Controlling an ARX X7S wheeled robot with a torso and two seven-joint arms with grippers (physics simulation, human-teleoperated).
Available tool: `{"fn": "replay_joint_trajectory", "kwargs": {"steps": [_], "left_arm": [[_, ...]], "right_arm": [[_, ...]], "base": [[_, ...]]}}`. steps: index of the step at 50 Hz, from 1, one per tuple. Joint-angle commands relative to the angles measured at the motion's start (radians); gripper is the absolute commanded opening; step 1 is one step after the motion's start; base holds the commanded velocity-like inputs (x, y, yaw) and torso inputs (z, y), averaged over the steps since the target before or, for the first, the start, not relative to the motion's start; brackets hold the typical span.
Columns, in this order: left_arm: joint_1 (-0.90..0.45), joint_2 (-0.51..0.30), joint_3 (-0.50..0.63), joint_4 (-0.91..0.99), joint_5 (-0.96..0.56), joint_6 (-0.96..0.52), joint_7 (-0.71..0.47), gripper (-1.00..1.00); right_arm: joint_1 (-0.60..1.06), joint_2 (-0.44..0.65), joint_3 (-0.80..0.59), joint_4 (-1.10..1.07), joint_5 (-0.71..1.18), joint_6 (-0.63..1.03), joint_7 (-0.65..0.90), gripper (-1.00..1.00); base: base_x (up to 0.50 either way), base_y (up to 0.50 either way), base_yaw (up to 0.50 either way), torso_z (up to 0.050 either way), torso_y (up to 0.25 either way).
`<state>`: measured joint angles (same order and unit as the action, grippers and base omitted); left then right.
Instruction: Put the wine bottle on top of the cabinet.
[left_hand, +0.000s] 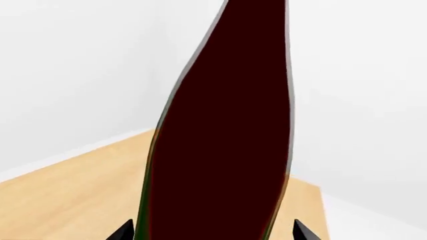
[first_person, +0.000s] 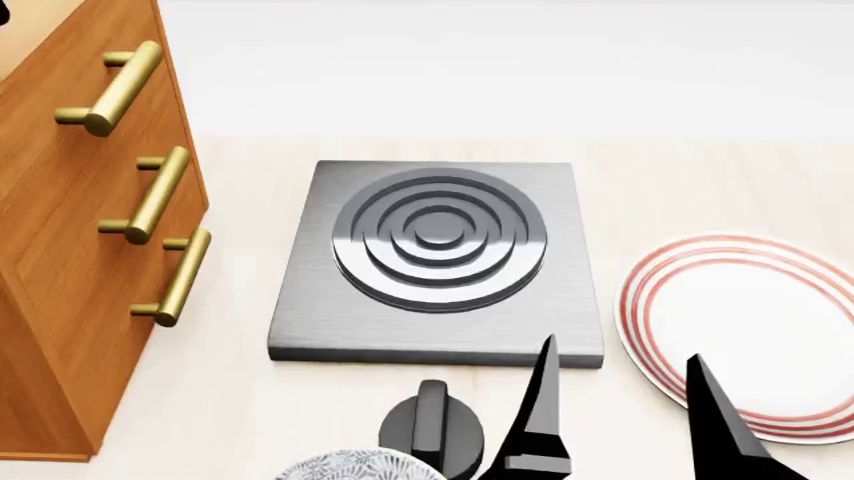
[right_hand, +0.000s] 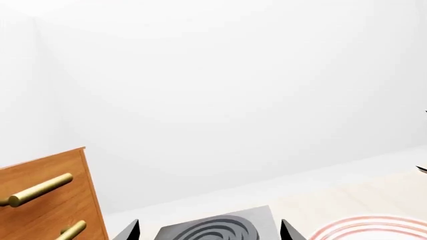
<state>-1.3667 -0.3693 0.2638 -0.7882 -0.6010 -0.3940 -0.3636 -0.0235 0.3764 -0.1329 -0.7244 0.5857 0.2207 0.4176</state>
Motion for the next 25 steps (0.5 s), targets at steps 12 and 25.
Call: {"fn": "replay_joint_trajectory", "kwargs": {"steps": [12,25], "left_arm": [[0.198,-0.059,-0.017,0.35,-0.021,-0.009,-0.138,1.0],[0.446,-0.159,-0.003,0.907,-0.031,-0.018,-0.255,1.0]], "right_arm": [[0.002,0.004,-0.014,0.0,-0.003,-0.003,0.004,1.0],[0.002,0.01,-0.022,-0.009,-0.003,0.001,0.009,1.0]], "base": [[0.0,0.0,0.0,0.0,0.0],[0.0,0.0,0.0,0.0,0.0]]}}
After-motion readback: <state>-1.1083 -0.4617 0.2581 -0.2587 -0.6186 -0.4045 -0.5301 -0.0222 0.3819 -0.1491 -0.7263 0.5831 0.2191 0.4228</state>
